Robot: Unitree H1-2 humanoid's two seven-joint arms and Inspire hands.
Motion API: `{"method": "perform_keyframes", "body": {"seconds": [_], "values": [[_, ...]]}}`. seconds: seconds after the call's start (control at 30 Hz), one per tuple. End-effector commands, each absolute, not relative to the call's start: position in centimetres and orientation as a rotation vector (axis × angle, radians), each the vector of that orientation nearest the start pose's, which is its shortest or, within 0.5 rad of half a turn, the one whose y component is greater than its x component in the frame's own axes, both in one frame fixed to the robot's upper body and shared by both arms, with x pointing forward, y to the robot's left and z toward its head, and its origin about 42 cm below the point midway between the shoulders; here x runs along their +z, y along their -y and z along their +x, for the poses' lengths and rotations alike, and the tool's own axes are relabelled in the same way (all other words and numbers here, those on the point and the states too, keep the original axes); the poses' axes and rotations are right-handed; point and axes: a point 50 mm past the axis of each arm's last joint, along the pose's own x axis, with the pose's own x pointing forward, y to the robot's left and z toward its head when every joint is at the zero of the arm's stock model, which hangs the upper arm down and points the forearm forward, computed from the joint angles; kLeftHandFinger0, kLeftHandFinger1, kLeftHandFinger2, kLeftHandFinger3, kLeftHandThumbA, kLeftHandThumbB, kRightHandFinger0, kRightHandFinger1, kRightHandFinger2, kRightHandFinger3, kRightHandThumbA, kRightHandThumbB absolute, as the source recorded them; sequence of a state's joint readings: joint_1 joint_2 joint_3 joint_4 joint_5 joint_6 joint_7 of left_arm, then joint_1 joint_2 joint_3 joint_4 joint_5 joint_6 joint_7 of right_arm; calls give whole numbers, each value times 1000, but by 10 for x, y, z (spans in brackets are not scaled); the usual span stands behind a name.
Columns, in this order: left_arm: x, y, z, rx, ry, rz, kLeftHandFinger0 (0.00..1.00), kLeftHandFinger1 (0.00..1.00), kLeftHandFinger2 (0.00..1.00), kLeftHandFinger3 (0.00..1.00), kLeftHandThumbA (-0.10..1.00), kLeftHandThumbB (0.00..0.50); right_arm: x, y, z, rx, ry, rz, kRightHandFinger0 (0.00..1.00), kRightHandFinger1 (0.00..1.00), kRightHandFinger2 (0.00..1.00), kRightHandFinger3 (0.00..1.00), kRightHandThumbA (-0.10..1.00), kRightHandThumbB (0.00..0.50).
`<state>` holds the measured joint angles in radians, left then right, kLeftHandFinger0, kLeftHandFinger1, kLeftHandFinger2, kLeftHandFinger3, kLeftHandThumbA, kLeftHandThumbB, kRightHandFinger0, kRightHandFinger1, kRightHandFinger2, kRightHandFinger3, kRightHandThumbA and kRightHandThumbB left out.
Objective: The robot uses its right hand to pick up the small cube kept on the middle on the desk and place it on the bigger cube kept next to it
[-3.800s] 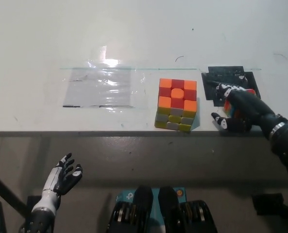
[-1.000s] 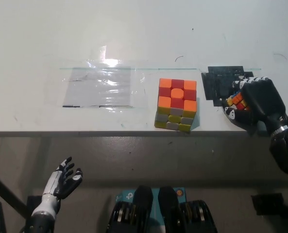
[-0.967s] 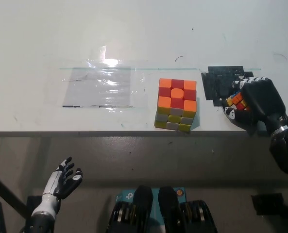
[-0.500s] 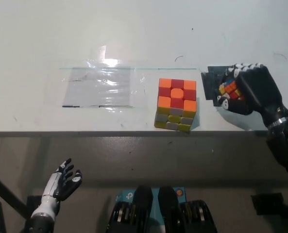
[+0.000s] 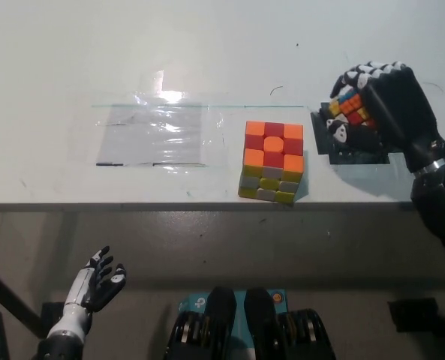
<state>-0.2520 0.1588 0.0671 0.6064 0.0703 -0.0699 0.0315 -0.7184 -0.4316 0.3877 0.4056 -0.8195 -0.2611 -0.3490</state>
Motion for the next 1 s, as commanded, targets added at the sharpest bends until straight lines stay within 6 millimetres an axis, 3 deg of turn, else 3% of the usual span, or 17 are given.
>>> {"method": "perform_keyframes", "body": {"seconds": [0.0, 0.07, 0.33, 0.4, 0.47, 0.53, 0.63, 0.7, 0.8, 0.83, 0.97], "values": [[33, -290, 354, 80, -243, 227, 1000, 1000, 1000, 1000, 393, 266, 310, 211, 469, 67, 905, -1223, 0, 175, 547, 444, -100, 251], [34, -290, 353, 78, -244, 224, 1000, 1000, 1000, 1000, 393, 275, 310, 203, 465, 94, 897, -1200, 0, 155, 524, 415, -100, 268], [31, -289, 353, 72, -242, 231, 1000, 1000, 1000, 1000, 391, 279, 304, 167, 457, 145, 916, -1195, 0, 151, 496, 390, -100, 220], [31, -289, 353, 74, -240, 220, 1000, 1000, 1000, 1000, 382, 282, 303, 164, 457, 153, 918, -1184, 0, 140, 490, 381, -100, 232], [31, -289, 353, 77, -243, 218, 1000, 1000, 1000, 1000, 381, 291, 300, 157, 457, 159, 916, -1177, 0, 49, 391, 257, -100, 232], [32, -289, 353, 66, -236, 240, 1000, 1000, 1000, 1000, 396, 272, 295, 149, 457, 175, 910, -1154, 0, 27, 370, 194, -100, 293], [33, -289, 354, 68, -235, 225, 1000, 1000, 1000, 1000, 378, 277, 290, 148, 459, 199, 893, -1130, 0, 81, 482, 312, -100, 265], [34, -289, 354, 72, -232, 217, 1000, 1000, 1000, 1000, 360, 279, 288, 149, 461, 202, 882, -1131, 0, 86, 483, 326, -100, 258], [33, -289, 354, 62, -233, 242, 1000, 1000, 1000, 1000, 391, 276, 279, 152, 463, 198, 858, -1145, 0, 35, 375, 277, -100, 251], [34, -290, 354, 58, -235, 250, 1000, 1000, 1000, 1000, 399, 276, 275, 153, 463, 201, 839, -1141, 0, 37, 370, 275, -100, 231], [34, -289, 354, 53, -240, 253, 1000, 1000, 1000, 1000, 395, 274, 269, 157, 464, 203, 817, -1140, 0, 16, 335, 265, -100, 229]]}}
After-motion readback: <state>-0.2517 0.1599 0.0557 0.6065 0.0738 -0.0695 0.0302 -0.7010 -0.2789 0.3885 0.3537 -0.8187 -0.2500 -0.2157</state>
